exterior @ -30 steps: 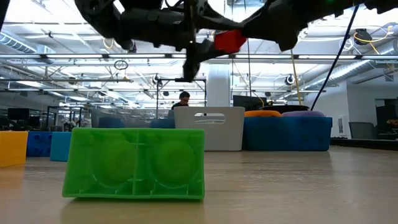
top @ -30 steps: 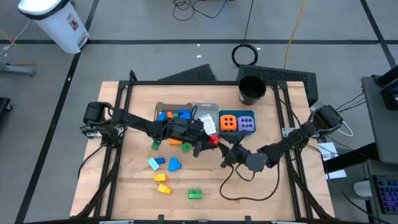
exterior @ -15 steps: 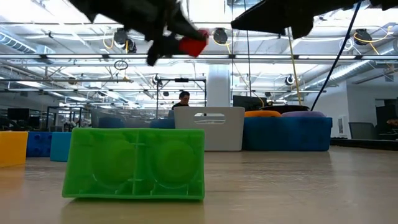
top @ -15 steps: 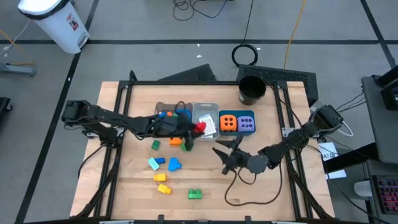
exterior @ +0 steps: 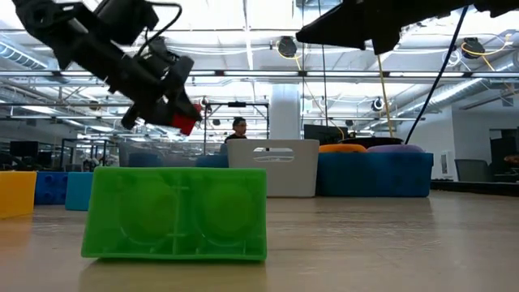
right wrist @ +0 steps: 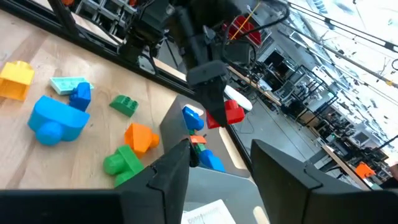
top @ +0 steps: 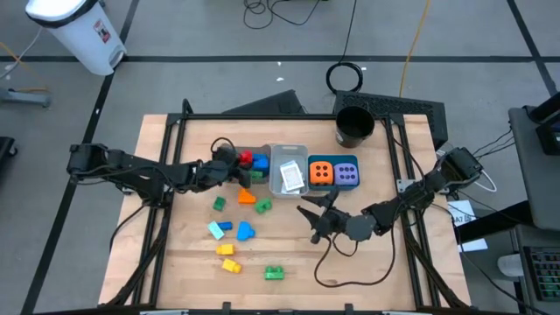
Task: Pick & Place Toys
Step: Put the red game piece into the black bin
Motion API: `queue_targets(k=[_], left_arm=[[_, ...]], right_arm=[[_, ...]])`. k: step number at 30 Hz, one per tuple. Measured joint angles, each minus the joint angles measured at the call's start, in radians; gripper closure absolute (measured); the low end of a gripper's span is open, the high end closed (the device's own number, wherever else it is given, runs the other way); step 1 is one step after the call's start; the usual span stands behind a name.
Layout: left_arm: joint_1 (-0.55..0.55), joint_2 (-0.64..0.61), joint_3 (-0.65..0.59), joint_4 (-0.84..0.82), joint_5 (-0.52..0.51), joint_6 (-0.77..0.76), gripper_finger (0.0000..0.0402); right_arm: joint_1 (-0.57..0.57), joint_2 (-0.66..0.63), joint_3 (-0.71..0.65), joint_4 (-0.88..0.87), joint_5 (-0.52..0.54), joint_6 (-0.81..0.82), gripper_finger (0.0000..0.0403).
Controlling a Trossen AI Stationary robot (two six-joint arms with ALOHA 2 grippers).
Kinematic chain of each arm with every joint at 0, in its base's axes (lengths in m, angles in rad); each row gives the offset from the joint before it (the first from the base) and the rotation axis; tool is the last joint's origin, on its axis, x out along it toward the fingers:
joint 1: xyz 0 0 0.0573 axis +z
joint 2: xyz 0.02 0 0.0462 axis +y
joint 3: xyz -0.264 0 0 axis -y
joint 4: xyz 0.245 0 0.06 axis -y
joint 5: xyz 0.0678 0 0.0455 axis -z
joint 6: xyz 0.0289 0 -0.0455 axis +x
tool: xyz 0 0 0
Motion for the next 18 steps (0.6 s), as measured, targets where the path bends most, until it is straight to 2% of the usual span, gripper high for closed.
queue_targets(k=[7,18], left_arm=[[0.054,0.001,-0.052,-0.003,0.015,-0.082,0.0226],[0.053,0.001,-0.052,-0.002,0.020,-0.087,0.0210]], right_arm=[[-0.006,0.000,-0.001,-0.006,0.003,0.016,0.0243],[-0.006,0.000,-0.001,-0.011,-0.001,0.033,0.0245]])
